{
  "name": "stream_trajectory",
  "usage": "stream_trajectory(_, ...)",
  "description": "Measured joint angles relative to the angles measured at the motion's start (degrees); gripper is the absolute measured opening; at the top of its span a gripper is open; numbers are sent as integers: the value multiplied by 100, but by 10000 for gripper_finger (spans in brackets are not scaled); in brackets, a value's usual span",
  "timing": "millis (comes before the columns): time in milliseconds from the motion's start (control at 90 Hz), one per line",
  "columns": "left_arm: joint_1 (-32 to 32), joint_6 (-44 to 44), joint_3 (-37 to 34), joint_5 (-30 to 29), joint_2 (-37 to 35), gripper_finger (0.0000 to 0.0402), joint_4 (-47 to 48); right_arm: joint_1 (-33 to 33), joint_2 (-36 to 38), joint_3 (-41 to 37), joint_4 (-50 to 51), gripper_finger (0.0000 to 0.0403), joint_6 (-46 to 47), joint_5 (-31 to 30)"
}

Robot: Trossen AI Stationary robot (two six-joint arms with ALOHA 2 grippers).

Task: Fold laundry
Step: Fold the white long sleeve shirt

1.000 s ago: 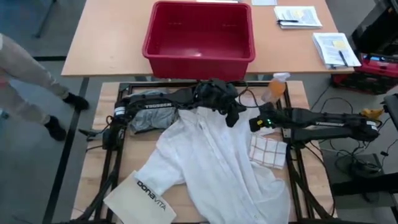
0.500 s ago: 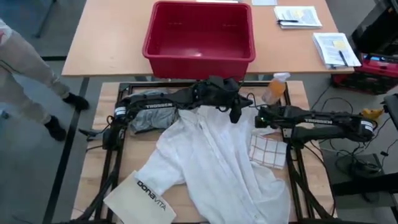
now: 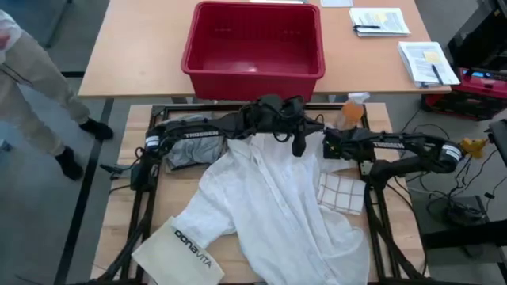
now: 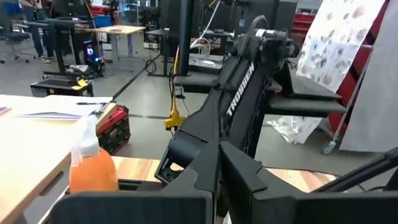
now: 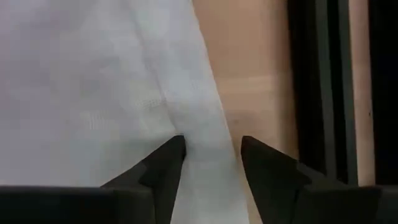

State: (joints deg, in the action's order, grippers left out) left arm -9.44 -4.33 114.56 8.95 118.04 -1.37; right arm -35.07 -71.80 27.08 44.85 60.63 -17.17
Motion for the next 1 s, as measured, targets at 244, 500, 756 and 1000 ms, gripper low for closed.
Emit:
stream_trajectory(244,-33,66,0,-3,-34,0,344,-14,-80,-8,-471,106,-445,96)
stream_trajectory(500,-75,283,0,108,-120,0,950,-11,376,-47,-510,8,-1080,351)
stream_trajectory(756,-390,-395,-72,1173,-353,0,1135,74,1583,317,-453,1,-1418,559)
stream_trajectory(1000,-355,-879,-1911,378,-1367,0,373,171,2044,697,-204,0,-1679,510)
